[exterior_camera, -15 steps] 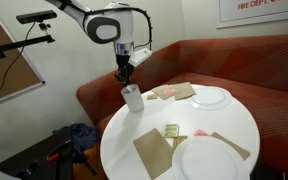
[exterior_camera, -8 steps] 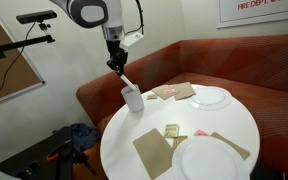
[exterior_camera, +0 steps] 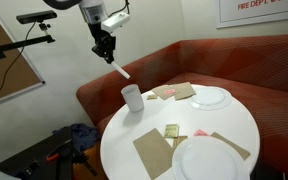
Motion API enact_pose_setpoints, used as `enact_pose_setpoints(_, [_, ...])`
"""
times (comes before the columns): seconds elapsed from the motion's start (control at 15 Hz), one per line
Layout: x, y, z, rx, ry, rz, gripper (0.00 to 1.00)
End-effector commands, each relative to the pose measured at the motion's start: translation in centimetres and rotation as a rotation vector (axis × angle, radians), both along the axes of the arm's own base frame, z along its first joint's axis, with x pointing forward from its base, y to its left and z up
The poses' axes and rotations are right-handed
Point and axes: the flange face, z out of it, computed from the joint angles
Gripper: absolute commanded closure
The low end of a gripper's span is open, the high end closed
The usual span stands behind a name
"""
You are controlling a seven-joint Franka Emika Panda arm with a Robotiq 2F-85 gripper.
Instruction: Take the marker out of the white mug
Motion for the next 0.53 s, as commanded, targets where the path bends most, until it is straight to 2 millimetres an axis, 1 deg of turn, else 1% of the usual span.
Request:
enact_pose_setpoints(0.0, [-1.7, -1.4, 1.8, -0.023, -0.039, -0.17, 0.95])
enact_pose_setpoints(0.2, [-1.6, -2.6, 2.3, -0.029, -0.017, -0.34, 0.95])
enact_pose_setpoints(0.47, [-0.9, -4.1, 2.2, -0.076, 0.008, -0.557, 0.95])
